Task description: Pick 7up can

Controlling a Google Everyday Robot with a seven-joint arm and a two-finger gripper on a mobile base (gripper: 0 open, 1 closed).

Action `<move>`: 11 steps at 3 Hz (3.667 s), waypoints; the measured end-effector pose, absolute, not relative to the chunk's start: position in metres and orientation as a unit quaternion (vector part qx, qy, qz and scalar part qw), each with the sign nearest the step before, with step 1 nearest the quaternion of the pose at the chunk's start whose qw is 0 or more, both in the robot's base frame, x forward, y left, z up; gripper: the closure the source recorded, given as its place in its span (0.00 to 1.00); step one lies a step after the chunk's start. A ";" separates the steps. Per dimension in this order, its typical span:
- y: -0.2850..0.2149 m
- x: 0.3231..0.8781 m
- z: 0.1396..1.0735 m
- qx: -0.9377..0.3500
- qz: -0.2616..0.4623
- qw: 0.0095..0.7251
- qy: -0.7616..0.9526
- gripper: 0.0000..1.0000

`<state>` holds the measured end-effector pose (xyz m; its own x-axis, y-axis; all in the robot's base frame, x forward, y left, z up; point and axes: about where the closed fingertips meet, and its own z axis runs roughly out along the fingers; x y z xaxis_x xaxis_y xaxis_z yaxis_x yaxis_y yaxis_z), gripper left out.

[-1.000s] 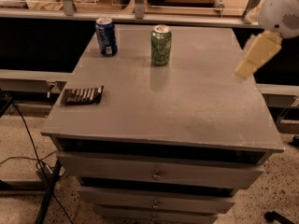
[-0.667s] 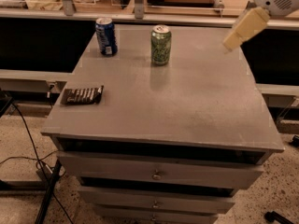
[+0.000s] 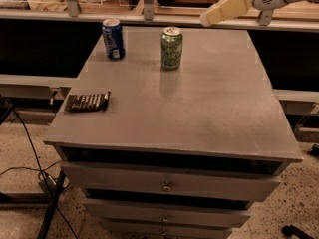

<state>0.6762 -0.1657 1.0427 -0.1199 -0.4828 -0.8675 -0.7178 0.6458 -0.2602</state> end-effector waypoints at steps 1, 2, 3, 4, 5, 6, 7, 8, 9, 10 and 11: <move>-0.163 0.683 1.050 -0.397 0.110 0.540 0.734 0.00; -0.157 0.682 1.047 -0.393 0.140 0.545 0.728 0.00; -0.132 0.690 1.036 -0.361 0.213 0.568 0.708 0.00; -0.097 0.698 1.041 -0.324 0.266 0.611 0.672 0.00; -0.067 0.701 1.036 -0.315 0.281 0.635 0.647 0.00; -0.054 0.701 1.043 -0.316 0.286 0.646 0.633 0.00; -0.065 0.712 1.031 -0.323 0.274 0.643 0.639 0.00; -0.065 0.722 0.992 -0.317 0.276 0.634 0.650 0.00; -0.059 0.726 0.970 -0.315 0.281 0.625 0.657 0.00; -0.051 0.727 0.950 -0.316 0.284 0.616 0.663 0.00; -0.046 0.730 0.934 -0.311 0.285 0.612 0.669 0.00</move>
Offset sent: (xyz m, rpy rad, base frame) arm 0.0024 0.0136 0.0015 0.1645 0.0010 0.0543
